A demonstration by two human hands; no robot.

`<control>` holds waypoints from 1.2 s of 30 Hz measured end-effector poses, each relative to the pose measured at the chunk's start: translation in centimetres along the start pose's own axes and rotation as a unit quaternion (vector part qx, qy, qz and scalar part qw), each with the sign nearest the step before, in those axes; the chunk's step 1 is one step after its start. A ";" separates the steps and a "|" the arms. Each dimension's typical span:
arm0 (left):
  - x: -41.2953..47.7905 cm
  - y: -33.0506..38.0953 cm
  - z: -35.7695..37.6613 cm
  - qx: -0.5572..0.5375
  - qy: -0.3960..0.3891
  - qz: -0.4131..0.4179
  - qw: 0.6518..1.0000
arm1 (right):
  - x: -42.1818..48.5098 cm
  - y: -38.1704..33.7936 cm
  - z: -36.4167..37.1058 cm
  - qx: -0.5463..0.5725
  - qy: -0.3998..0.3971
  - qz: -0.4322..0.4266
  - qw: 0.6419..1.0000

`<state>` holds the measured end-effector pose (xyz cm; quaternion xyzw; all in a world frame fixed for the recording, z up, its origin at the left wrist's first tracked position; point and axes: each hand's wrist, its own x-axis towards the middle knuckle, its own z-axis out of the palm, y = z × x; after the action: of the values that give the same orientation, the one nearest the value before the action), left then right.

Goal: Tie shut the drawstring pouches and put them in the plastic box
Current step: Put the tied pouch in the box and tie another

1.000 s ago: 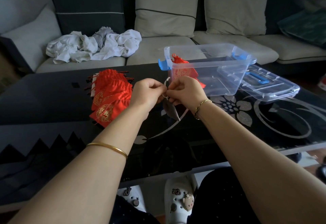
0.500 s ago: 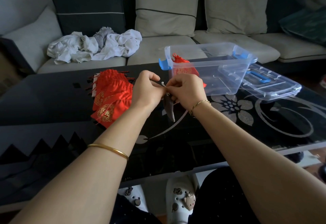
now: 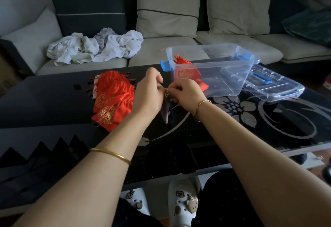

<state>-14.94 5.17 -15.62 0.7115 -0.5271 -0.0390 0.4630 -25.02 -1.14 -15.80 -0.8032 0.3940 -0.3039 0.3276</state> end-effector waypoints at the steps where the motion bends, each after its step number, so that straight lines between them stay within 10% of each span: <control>1: 0.1 -0.1 0.1 -0.001 -0.001 0.005 1.000 | -0.2 0.1 -0.1 0.056 -0.009 0.031 0.998; 8: 0.2 -0.2 0.1 0.036 -0.018 0.035 0.999 | -0.4 0.1 -0.3 0.257 -0.029 0.152 0.954; 36: 1.5 -1.3 1.0 0.092 0.004 0.034 0.995 | -0.6 1.8 -1.9 0.228 -0.052 0.196 0.952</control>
<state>-13.86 3.44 -16.43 0.7327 -0.5504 0.0282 0.3992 -27.53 -2.05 -16.14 -0.6291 0.4462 -0.2729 0.5749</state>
